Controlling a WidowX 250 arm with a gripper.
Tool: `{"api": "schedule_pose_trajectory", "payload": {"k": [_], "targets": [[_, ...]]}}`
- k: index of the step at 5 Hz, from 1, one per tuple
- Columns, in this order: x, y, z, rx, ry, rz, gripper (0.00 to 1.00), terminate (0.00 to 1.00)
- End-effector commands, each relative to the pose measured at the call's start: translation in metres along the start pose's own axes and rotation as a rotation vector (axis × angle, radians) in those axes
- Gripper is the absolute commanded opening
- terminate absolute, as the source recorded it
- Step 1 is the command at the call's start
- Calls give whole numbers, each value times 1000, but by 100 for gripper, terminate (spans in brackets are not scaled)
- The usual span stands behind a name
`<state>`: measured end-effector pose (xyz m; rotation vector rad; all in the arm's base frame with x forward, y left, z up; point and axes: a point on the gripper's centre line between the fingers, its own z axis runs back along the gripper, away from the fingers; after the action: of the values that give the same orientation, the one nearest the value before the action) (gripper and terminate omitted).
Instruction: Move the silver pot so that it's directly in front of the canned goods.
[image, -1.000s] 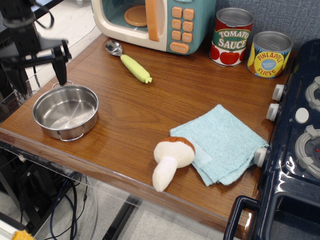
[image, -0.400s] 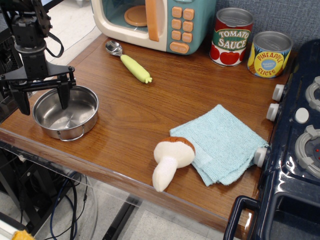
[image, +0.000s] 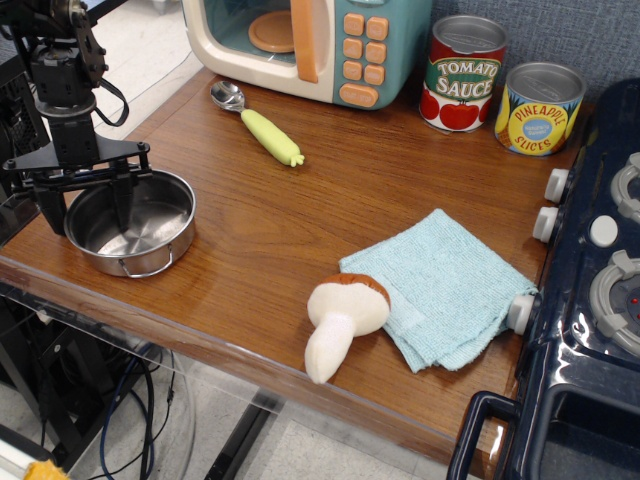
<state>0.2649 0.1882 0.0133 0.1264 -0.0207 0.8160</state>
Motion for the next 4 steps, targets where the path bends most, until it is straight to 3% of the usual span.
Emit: {"api": "schedule_pose_trajectory", "payload": {"k": [1,4], "targets": [[6,0,11,-27,-29,14,0,0],[-1,-5,30,-83,-65,13,0,0]]}}
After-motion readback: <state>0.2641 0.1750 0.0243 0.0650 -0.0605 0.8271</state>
